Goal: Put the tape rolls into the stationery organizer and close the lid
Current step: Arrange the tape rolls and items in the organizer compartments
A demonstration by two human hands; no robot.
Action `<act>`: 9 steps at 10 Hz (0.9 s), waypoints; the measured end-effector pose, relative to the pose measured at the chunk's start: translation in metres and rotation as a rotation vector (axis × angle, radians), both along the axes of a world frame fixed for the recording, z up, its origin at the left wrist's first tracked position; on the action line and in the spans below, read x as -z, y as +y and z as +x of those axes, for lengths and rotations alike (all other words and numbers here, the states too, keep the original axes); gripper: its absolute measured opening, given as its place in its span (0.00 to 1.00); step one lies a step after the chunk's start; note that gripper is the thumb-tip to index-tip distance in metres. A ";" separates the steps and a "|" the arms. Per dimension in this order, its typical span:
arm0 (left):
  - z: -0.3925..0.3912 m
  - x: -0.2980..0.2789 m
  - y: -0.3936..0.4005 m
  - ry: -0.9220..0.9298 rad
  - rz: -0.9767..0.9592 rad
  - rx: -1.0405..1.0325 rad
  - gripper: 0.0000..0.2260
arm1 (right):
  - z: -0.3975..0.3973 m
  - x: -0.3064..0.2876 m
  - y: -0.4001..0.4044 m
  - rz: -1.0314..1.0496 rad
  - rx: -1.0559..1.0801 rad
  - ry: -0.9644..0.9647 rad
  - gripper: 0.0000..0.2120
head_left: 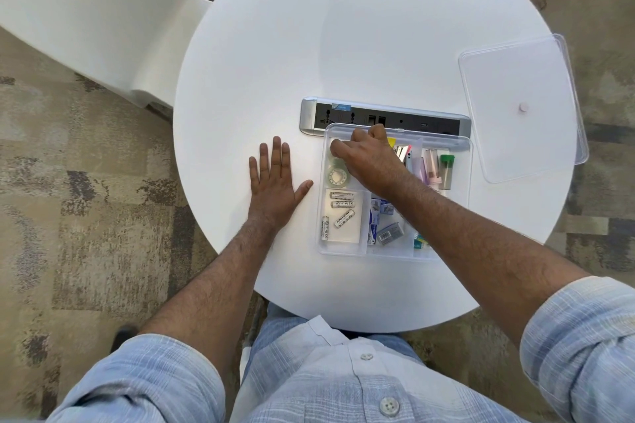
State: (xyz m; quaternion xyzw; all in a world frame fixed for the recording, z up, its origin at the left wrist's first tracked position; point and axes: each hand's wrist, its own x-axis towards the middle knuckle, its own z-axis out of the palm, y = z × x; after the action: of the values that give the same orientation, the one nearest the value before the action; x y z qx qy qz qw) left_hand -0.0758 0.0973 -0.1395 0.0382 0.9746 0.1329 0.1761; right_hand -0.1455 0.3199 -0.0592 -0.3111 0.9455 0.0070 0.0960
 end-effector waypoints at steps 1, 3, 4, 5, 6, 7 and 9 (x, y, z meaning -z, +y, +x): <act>0.000 0.000 0.000 0.000 0.000 0.002 0.41 | 0.000 0.000 0.000 -0.003 0.012 -0.007 0.21; 0.000 -0.001 0.000 0.005 -0.001 0.002 0.41 | 0.001 0.001 0.000 0.002 0.040 -0.017 0.19; 0.000 -0.001 0.000 0.007 -0.003 0.001 0.41 | 0.000 0.001 0.000 0.002 0.043 -0.011 0.18; 0.000 -0.001 0.000 0.000 -0.001 0.001 0.41 | 0.000 0.001 0.002 0.046 0.034 -0.011 0.21; 0.000 -0.001 0.000 -0.002 0.003 0.000 0.41 | 0.000 0.002 0.002 0.078 0.021 -0.019 0.23; 0.000 0.000 0.000 0.001 -0.001 0.002 0.41 | -0.002 0.003 0.000 0.082 0.008 -0.007 0.22; 0.000 0.001 0.000 -0.002 0.003 0.000 0.41 | 0.000 0.004 -0.002 0.065 -0.007 -0.018 0.19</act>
State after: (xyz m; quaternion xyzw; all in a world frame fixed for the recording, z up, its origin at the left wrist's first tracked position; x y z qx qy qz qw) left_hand -0.0762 0.0970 -0.1408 0.0385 0.9742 0.1344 0.1770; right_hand -0.1459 0.3183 -0.0629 -0.3114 0.9427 0.0353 0.1144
